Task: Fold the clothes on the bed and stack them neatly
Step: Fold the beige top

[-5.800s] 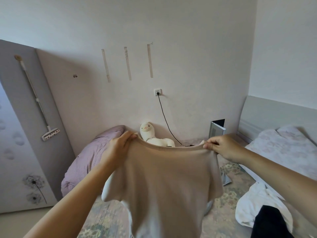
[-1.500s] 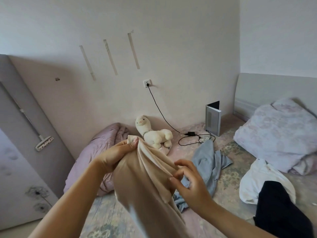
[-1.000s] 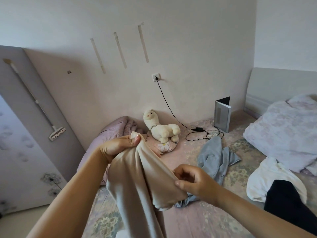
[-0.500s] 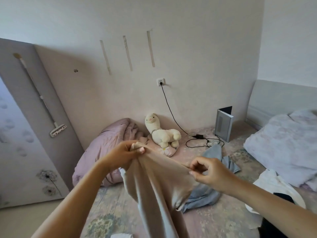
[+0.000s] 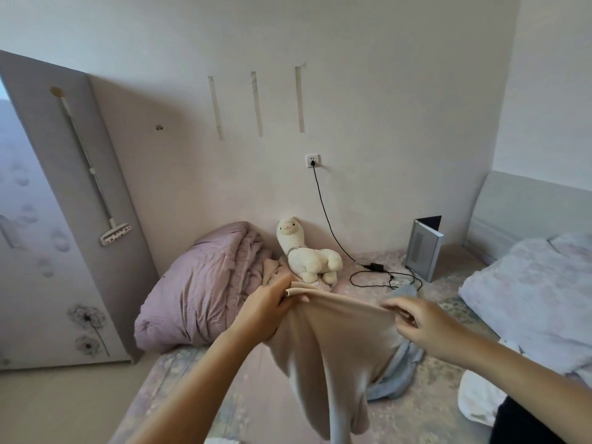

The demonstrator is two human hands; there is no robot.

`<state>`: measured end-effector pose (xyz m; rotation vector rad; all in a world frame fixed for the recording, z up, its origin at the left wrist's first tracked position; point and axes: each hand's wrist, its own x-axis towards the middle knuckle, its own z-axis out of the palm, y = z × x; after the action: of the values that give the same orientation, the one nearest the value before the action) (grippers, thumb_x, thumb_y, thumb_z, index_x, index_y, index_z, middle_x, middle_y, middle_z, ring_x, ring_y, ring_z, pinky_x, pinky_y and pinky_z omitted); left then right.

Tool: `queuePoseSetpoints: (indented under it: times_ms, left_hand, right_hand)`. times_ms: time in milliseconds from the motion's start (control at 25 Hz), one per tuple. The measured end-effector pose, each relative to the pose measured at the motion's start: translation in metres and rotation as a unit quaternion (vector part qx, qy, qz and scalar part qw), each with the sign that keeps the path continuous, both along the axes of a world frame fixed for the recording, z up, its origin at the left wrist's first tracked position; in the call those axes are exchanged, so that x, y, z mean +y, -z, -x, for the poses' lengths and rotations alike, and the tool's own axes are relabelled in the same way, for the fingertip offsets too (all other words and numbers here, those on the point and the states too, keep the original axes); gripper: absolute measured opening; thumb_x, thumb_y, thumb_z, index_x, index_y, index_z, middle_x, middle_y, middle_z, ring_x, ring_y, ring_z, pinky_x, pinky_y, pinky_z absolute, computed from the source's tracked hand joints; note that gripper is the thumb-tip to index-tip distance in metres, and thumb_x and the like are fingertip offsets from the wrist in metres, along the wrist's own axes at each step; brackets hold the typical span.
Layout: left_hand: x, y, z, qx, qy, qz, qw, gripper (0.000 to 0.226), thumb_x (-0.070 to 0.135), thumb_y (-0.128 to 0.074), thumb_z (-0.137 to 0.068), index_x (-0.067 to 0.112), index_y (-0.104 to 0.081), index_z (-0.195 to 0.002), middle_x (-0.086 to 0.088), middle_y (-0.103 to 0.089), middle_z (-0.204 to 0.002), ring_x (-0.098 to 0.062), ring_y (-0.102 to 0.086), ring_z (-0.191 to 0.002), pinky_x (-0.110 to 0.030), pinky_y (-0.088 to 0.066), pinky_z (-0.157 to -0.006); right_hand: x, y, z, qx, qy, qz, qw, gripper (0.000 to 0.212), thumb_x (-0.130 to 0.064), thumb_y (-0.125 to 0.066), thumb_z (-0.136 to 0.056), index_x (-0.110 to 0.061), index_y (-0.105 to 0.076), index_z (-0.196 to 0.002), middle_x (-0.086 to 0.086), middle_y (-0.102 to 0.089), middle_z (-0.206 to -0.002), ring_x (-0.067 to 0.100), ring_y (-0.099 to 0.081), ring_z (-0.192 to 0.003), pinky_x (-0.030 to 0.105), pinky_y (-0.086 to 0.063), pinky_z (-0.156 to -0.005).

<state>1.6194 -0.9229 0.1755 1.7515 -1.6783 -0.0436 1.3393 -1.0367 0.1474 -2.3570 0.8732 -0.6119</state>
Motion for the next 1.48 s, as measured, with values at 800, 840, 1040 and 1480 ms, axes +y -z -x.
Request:
queuePoseSetpoints:
  times_ms: [800,840,1040,1480]
  left_hand:
    - [-0.061,0.071,0.014,-0.172,-0.029,0.026,0.984,0.013,0.018,-0.060,-0.098,0.008,-0.052,-0.096,-0.019,-0.068,-0.073,-0.038,-0.064,-0.059,-0.042,-0.048,-0.050]
    - [-0.064,0.080,0.013,-0.260,-0.004,0.073,0.963,0.015,0.016,-0.063,-0.093,0.008,-0.051,-0.090,-0.016,-0.066,-0.064,-0.035,-0.060,-0.046,-0.037,-0.044,-0.039]
    - [-0.094,0.093,0.001,-0.400,0.042,0.206,0.892,0.020,0.025,-0.056,-0.088,0.012,-0.044,-0.079,-0.003,-0.052,-0.047,-0.023,-0.044,-0.028,-0.023,-0.023,-0.025]
    - [-0.167,0.158,-0.032,-0.366,0.049,0.116,0.922,0.033,0.017,-0.076,-0.076,0.009,-0.045,-0.084,-0.009,-0.059,-0.049,-0.028,-0.051,-0.030,-0.026,-0.027,-0.025]
  right_hand:
    - [-0.048,0.071,-0.017,0.057,0.090,-0.100,0.989,0.020,0.002,-0.054,-0.097,0.001,-0.065,-0.113,0.017,-0.065,-0.105,0.035,-0.063,-0.100,0.043,-0.050,-0.083]
    - [-0.056,0.078,-0.017,0.078,0.082,-0.079,0.990,0.022,0.002,-0.053,-0.097,0.004,-0.064,-0.115,0.022,-0.065,-0.110,0.038,-0.062,-0.105,0.042,-0.046,-0.085]
    - [-0.087,0.114,-0.021,0.174,0.049,0.013,0.984,0.027,-0.008,-0.051,-0.102,0.003,-0.059,-0.125,0.025,-0.060,-0.128,0.044,-0.062,-0.110,0.046,-0.043,-0.079]
    - [-0.160,0.198,-0.082,0.014,0.146,-0.148,0.978,0.024,0.002,-0.058,-0.094,0.001,-0.070,-0.114,0.022,-0.066,-0.115,0.034,-0.063,-0.107,0.038,-0.046,-0.090]
